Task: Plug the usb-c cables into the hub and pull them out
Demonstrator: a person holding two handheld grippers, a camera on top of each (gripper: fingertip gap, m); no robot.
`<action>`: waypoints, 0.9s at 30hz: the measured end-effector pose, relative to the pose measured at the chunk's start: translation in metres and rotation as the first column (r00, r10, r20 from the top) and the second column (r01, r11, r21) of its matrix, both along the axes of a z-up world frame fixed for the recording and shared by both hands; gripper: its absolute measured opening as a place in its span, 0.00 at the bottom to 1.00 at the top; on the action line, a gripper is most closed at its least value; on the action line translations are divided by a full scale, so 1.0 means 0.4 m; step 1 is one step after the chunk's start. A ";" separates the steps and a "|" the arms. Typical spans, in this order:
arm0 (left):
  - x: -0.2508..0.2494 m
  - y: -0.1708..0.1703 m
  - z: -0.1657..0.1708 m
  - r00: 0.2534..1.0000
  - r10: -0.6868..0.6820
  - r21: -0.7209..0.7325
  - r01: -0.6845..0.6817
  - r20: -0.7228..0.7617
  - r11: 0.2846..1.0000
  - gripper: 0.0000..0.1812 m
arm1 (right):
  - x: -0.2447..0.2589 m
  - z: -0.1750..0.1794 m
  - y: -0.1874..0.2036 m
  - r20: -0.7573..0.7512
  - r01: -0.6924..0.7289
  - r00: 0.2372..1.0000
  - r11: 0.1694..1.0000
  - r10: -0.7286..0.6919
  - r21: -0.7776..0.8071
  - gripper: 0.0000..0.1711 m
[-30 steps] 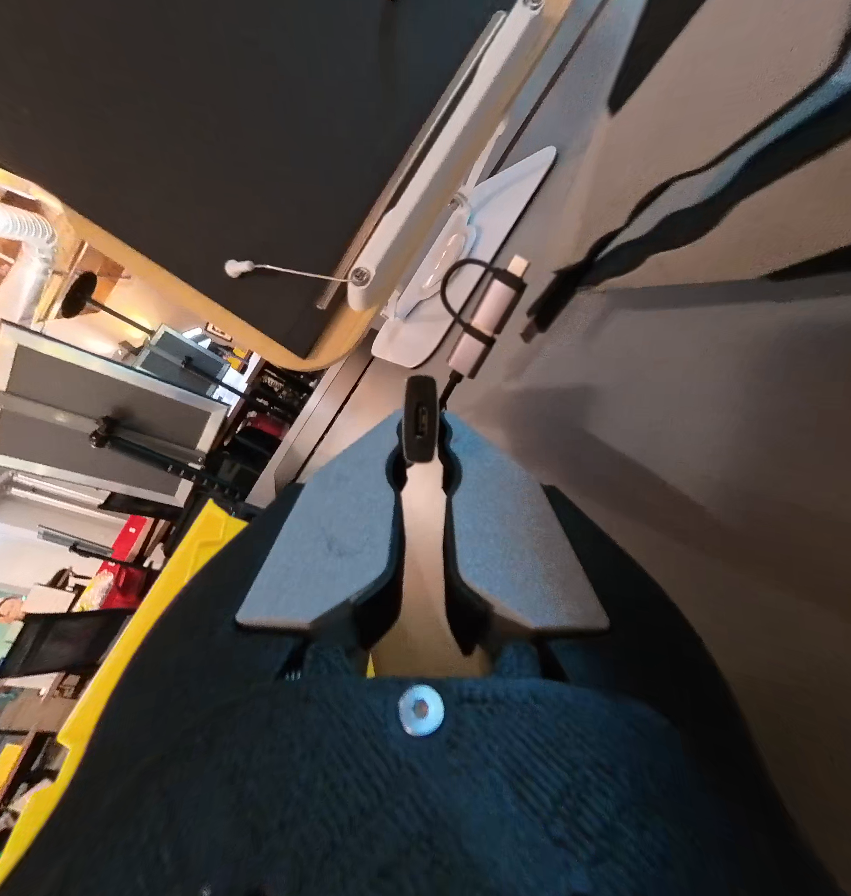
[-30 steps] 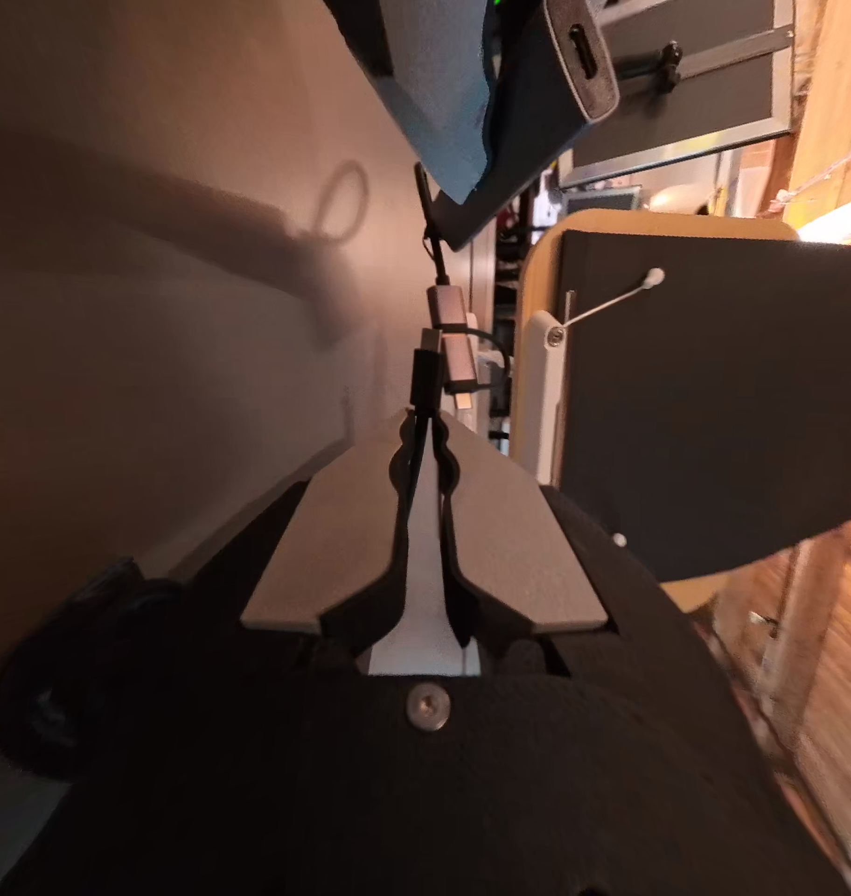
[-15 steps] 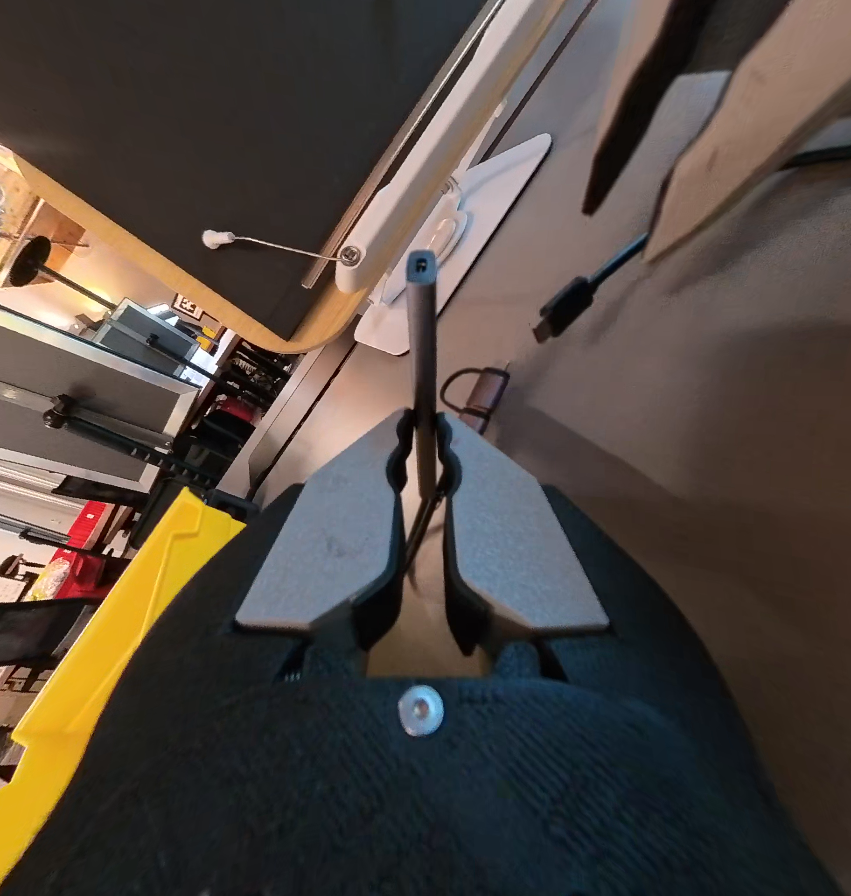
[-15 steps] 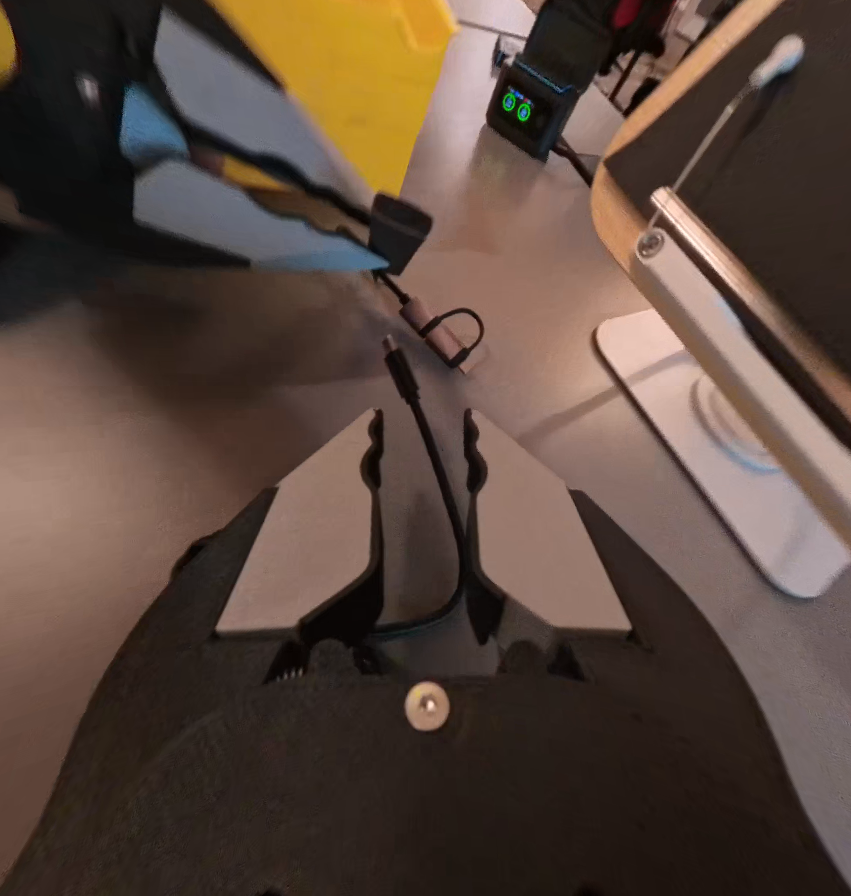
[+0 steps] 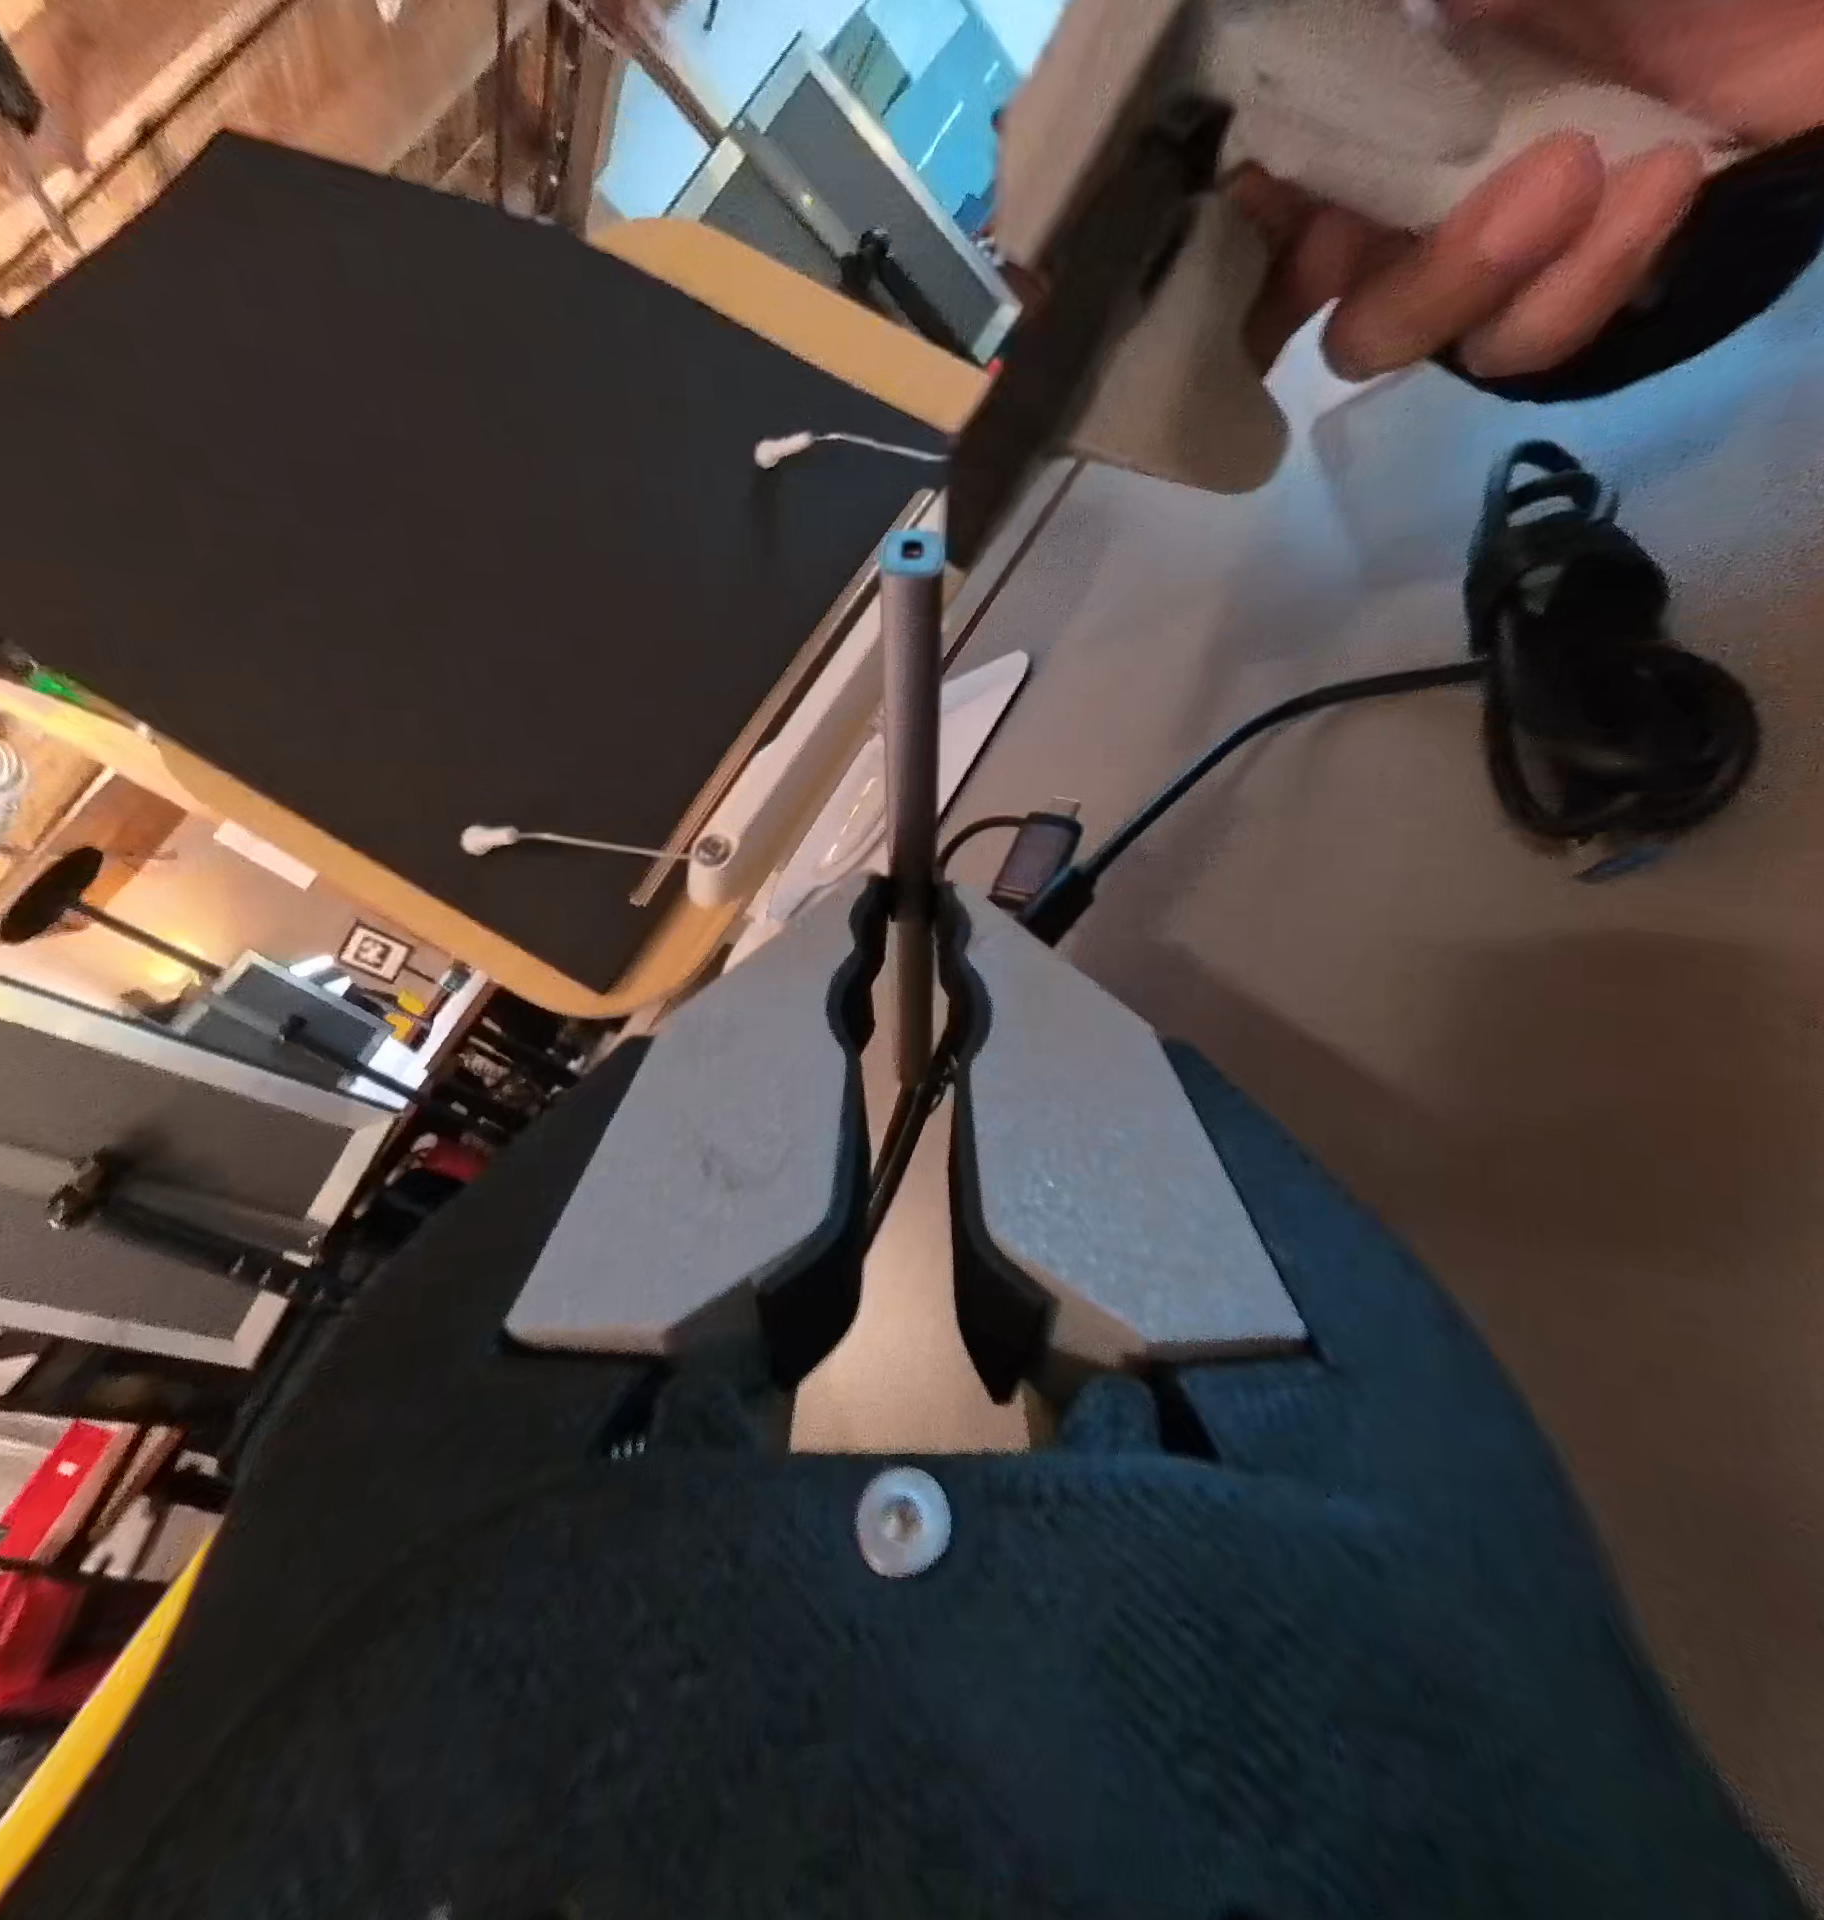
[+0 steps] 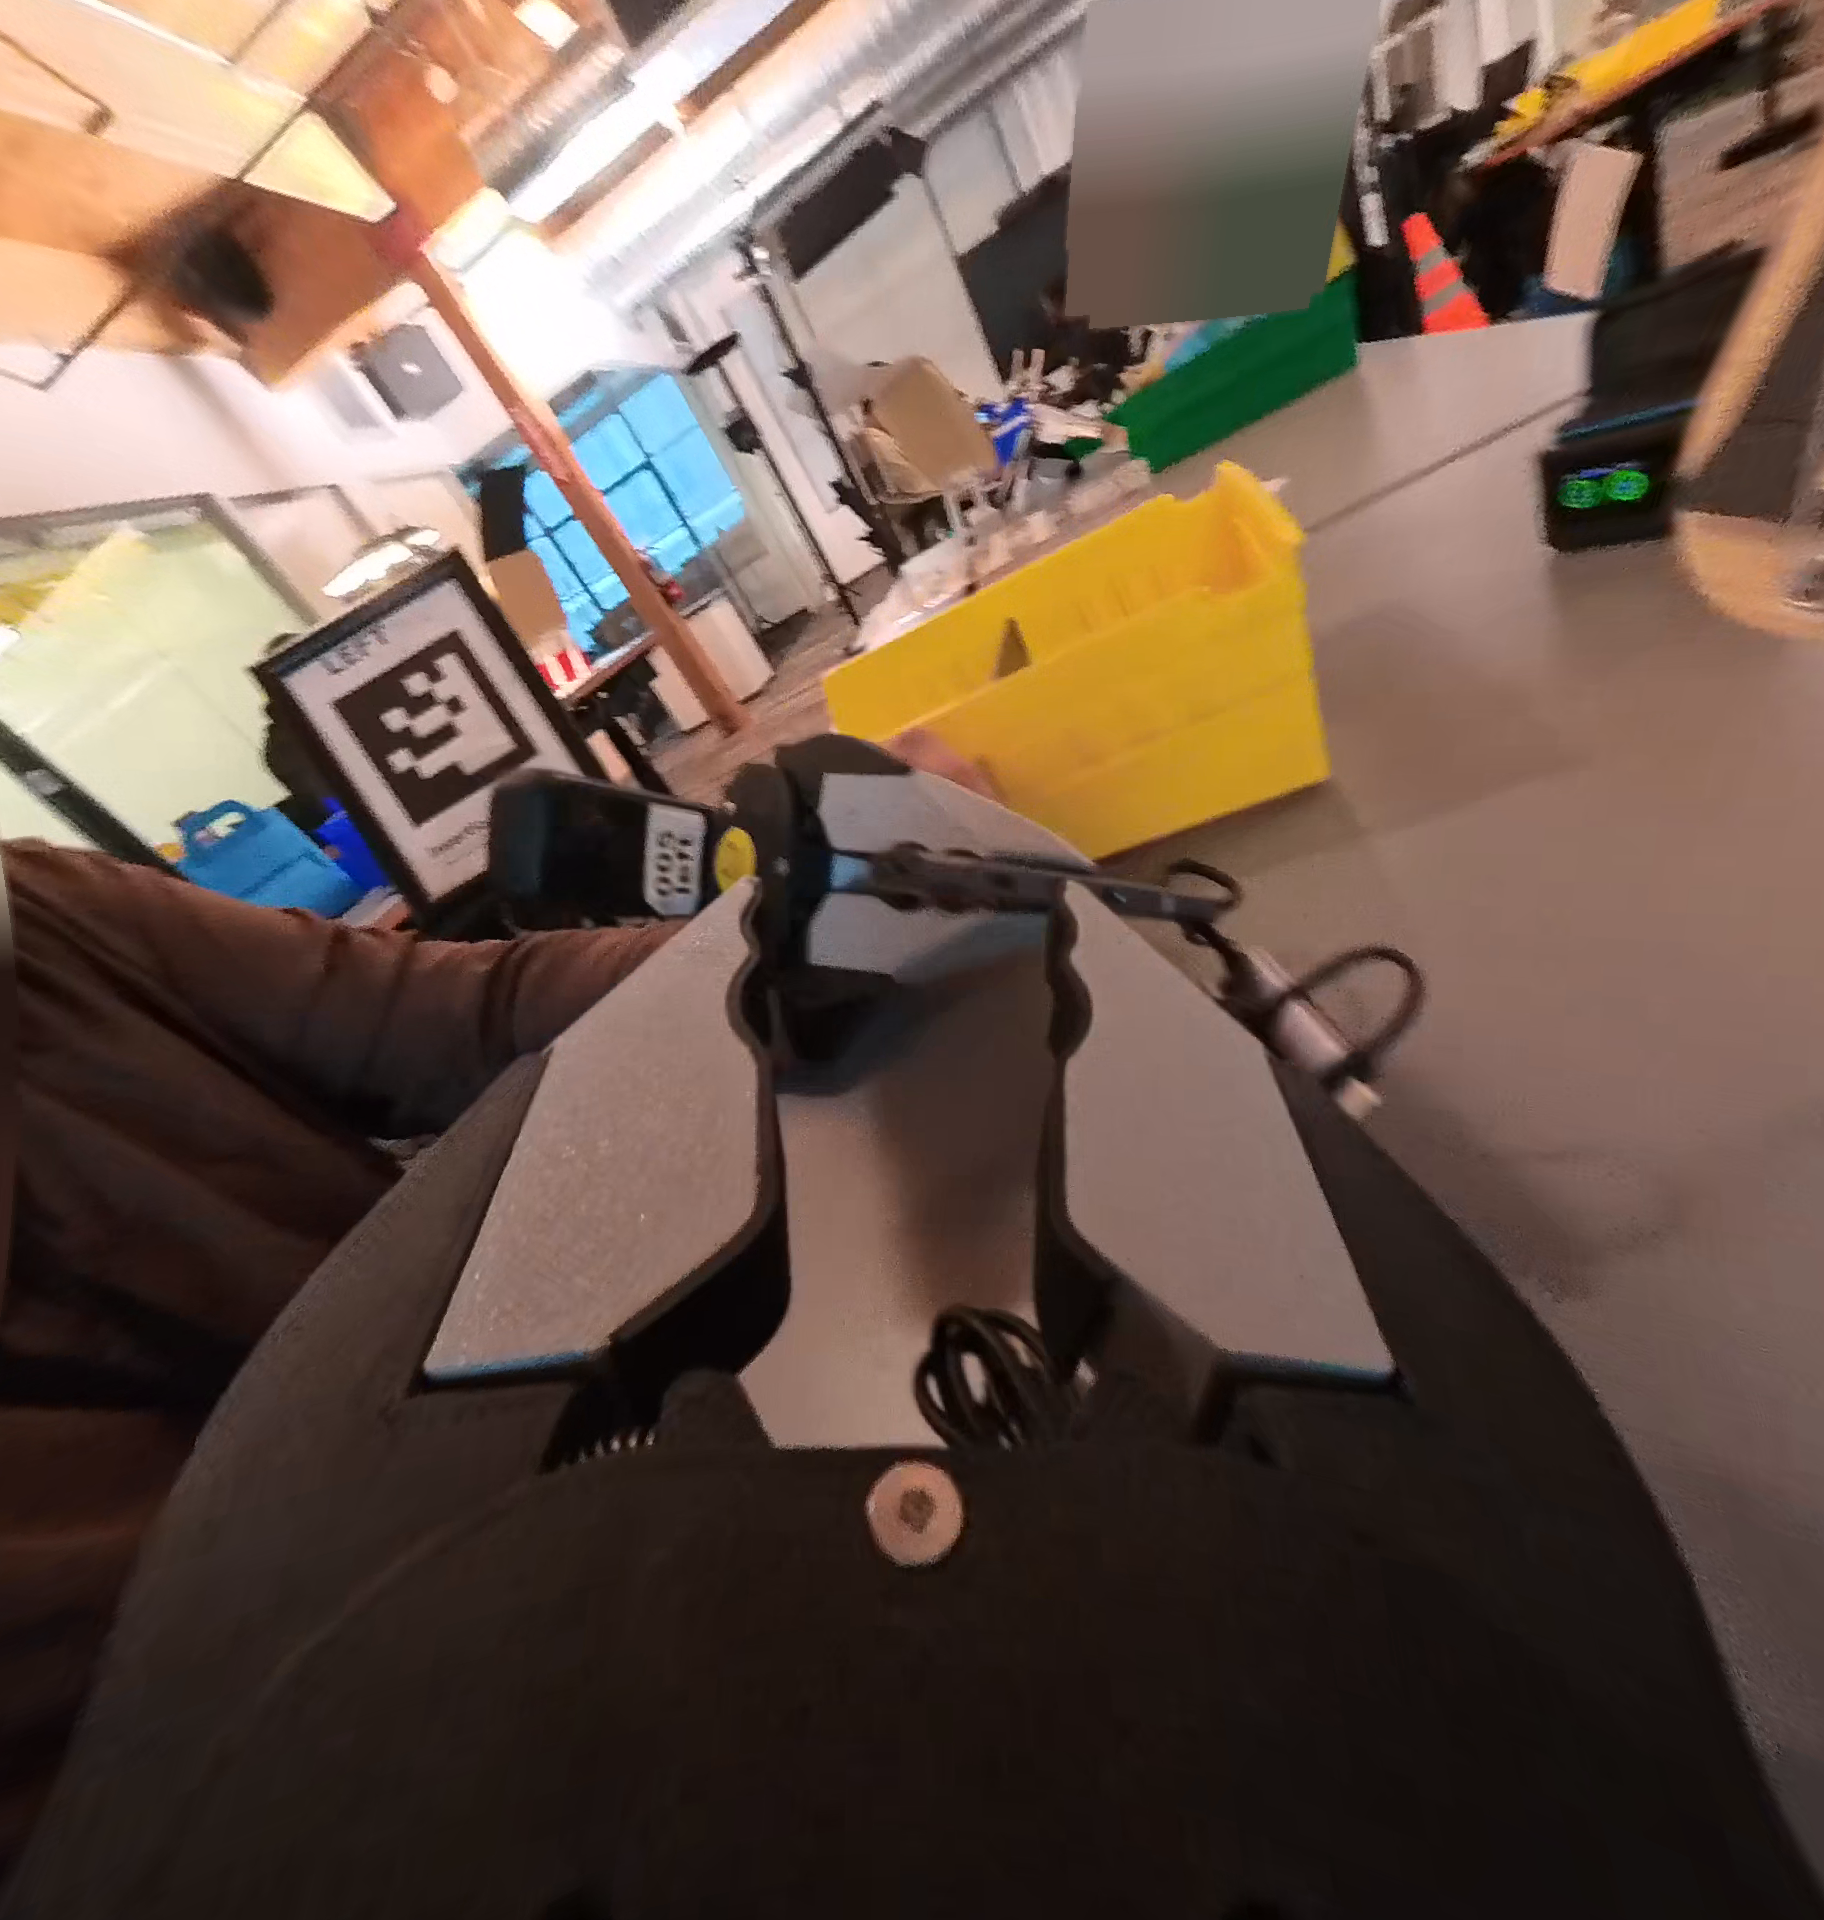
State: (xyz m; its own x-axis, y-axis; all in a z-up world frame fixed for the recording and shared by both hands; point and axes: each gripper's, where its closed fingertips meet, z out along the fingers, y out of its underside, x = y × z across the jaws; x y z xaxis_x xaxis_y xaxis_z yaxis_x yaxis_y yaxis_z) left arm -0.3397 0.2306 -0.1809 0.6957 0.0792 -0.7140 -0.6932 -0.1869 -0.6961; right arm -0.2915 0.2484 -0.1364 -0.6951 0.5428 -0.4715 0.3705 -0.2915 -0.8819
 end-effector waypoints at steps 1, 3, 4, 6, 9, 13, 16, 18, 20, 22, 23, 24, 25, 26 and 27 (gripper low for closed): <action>0.007 0.003 -0.004 1.000 -0.003 -0.009 0.003 -0.021 1.000 0.04 | 0.005 0.007 -0.019 -0.007 -0.024 1.000 1.000 0.024 -0.007 0.29; 0.018 0.008 -0.011 0.998 -0.010 -0.020 0.009 -0.059 1.000 0.04 | -0.004 -0.017 -0.048 0.029 -0.029 0.999 0.998 0.028 0.052 0.23; 0.020 0.010 -0.011 0.998 -0.012 -0.021 0.010 -0.064 1.000 0.04 | -0.015 -0.041 -0.055 0.056 -0.011 0.998 0.994 0.005 0.107 0.17; 0.016 0.009 -0.015 0.998 -0.003 -0.030 0.001 -0.066 1.000 0.04 | -0.025 -0.064 -0.067 0.072 -0.003 0.997 0.987 -0.008 0.158 0.19; 0.012 0.007 -0.015 0.997 0.006 -0.032 -0.009 -0.083 0.999 0.04 | -0.030 -0.077 -0.070 0.095 0.001 0.995 0.984 -0.018 0.179 0.25; 0.001 0.013 -0.027 0.987 0.050 -0.062 -0.060 -0.152 0.996 0.04 | -0.038 -0.088 -0.065 0.066 0.054 0.995 0.960 -0.075 0.274 0.36; 0.007 0.018 -0.037 0.980 0.048 -0.079 -0.064 -0.193 0.995 0.04 | -0.052 -0.091 -0.060 0.033 0.134 0.987 0.929 -0.155 0.345 0.21; 0.002 0.018 -0.042 0.980 0.058 -0.089 -0.077 -0.192 0.993 0.04 | -0.061 -0.098 -0.055 0.025 0.179 0.979 0.908 -0.203 0.378 0.19; -0.006 0.017 -0.052 0.983 0.065 -0.108 -0.084 -0.172 0.991 0.04 | -0.065 -0.108 -0.051 0.044 0.193 0.973 0.901 -0.227 0.388 0.18; -0.005 0.018 -0.062 0.985 0.061 -0.123 -0.082 -0.163 0.989 0.04 | -0.065 -0.115 -0.048 0.069 0.187 0.971 0.908 -0.229 0.376 0.18; -0.004 0.019 -0.064 0.984 0.060 -0.124 -0.081 -0.169 0.989 0.04 | -0.064 -0.115 -0.047 0.078 0.183 0.971 0.915 -0.225 0.359 0.18; -0.001 0.019 -0.064 0.983 0.058 -0.120 -0.080 -0.175 0.990 0.04 | -0.062 -0.113 -0.045 0.085 0.178 0.972 0.923 -0.218 0.340 0.18; 0.003 0.021 -0.063 0.982 0.056 -0.114 -0.078 -0.179 0.990 0.04 | -0.060 -0.111 -0.043 0.089 0.171 0.974 0.931 -0.209 0.323 0.18; 0.006 0.022 -0.061 0.982 0.055 -0.107 -0.075 -0.179 0.991 0.04 | -0.057 -0.108 -0.043 0.091 0.161 0.976 0.938 -0.198 0.307 0.18; 0.009 0.024 -0.060 0.983 0.053 -0.105 -0.073 -0.178 0.992 0.04 | -0.056 -0.106 -0.045 0.094 0.154 0.977 0.942 -0.190 0.298 0.18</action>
State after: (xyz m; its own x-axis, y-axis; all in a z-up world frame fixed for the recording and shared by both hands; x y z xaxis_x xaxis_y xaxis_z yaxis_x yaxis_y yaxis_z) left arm -0.3362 0.2402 -0.2050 0.5555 0.0327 -0.8309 -0.7868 -0.3028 -0.5379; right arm -0.3139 0.2305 -0.1790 -0.5273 0.7735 -0.3516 0.4451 -0.1010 -0.8898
